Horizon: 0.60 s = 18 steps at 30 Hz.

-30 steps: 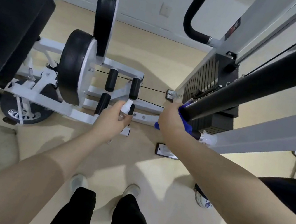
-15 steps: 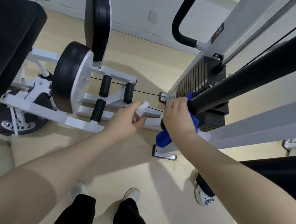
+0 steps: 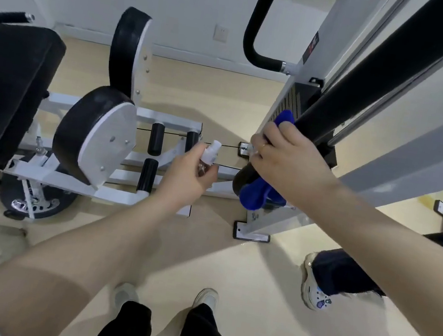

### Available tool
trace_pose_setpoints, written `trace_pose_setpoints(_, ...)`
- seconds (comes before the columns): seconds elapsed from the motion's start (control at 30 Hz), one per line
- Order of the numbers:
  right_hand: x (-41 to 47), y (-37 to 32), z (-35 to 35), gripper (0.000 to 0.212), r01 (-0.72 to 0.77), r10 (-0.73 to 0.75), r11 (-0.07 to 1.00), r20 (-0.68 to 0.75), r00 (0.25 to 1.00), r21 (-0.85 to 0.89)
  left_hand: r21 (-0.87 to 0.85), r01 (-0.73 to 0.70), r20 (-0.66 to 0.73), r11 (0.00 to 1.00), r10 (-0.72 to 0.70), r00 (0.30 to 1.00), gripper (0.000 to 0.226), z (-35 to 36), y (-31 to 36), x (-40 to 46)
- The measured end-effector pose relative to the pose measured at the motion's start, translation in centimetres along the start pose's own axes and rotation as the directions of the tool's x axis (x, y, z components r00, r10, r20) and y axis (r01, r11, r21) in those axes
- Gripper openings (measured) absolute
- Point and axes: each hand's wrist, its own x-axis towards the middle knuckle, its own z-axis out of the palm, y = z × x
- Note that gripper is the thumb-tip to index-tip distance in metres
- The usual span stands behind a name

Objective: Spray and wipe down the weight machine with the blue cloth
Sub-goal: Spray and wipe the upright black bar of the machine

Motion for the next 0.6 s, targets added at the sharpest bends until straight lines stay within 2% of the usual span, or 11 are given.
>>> trace_pose_setpoints(0.1,1.9,-3.0,1.5,0.030,0.173,-0.179,0.981,0.065,0.982,0.086,0.015,0.003,-0.015,1.000,-0.003,1.000,0.013,0.4,0.5,-0.1)
trace_pose_setpoints(0.2,2.8,-5.2,2.7,0.030,0.272,-0.286,0.944,0.054,0.957,0.186,0.052,-0.020,-0.039,0.998,0.022,0.999,0.025,0.1,1.0,-0.6)
trace_pose_setpoints(0.23,2.8,-4.9,3.0,0.031,0.278,-0.285,0.936,0.004,0.958,0.216,0.068,-0.045,-0.047,0.997,0.048,0.998,0.032,-0.2,1.5,-0.8)
trace_pose_setpoints(0.3,1.9,-3.6,3.2,0.037,0.308,-0.253,0.886,-0.195,0.948,0.346,0.115,-0.123,-0.031,0.986,0.127,0.991,0.045,-0.3,2.3,-1.2)
trace_pose_setpoints(0.33,1.1,-2.6,2.9,0.043,0.308,-0.191,0.840,-0.288,0.938,0.446,0.133,-0.173,-0.022,0.976,0.177,0.984,0.050,-0.2,2.9,-1.4)
trace_pose_setpoints(0.37,0.2,-1.5,2.6,0.048,0.297,-0.134,0.776,-0.314,0.940,0.557,0.139,-0.214,-0.016,0.967,0.218,0.976,0.054,0.0,3.6,-1.7)
trace_pose_setpoints(0.4,-0.8,-0.9,2.8,0.049,0.268,-0.094,0.682,-0.283,0.955,0.680,0.144,-0.241,-0.010,0.960,0.245,0.969,0.055,0.2,4.1,-2.0)
trace_pose_setpoints(0.47,-3.5,1.0,2.9,0.040,0.068,0.025,0.471,-0.090,0.996,0.880,0.181,-0.309,0.002,0.934,0.314,0.949,0.052,0.5,5.7,-2.2)
trace_pose_setpoints(0.53,-5.7,2.2,4.0,0.036,-0.124,0.109,0.345,0.092,0.990,0.930,0.255,-0.404,0.021,0.879,0.413,0.911,0.049,0.8,7.4,-1.9)
trace_pose_setpoints(0.6,-6.8,3.6,5.4,0.032,-0.212,0.267,0.225,0.149,0.952,0.951,0.305,-0.481,0.019,0.822,0.500,0.866,0.048,1.2,9.4,-1.5)
